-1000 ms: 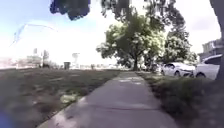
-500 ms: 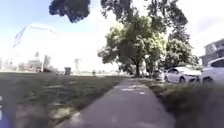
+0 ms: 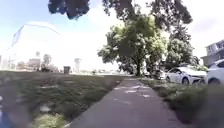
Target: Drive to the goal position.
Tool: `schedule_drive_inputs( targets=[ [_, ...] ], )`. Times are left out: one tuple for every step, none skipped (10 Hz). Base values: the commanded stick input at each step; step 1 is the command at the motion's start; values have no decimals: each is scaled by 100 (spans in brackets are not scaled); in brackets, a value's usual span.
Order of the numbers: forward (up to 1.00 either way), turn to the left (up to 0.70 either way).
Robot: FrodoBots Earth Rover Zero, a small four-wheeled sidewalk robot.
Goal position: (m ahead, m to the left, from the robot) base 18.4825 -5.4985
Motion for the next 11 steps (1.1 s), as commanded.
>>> schedule_drive_inputs(
  targets=[
    [70,-35],
    [70,-19],
    [70,0],
    [70,0],
    [70,0],
    [70,0],
    [70,0],
    [70,0],
    [70,0],
    [70,0],
    [70,0]
  ],
)
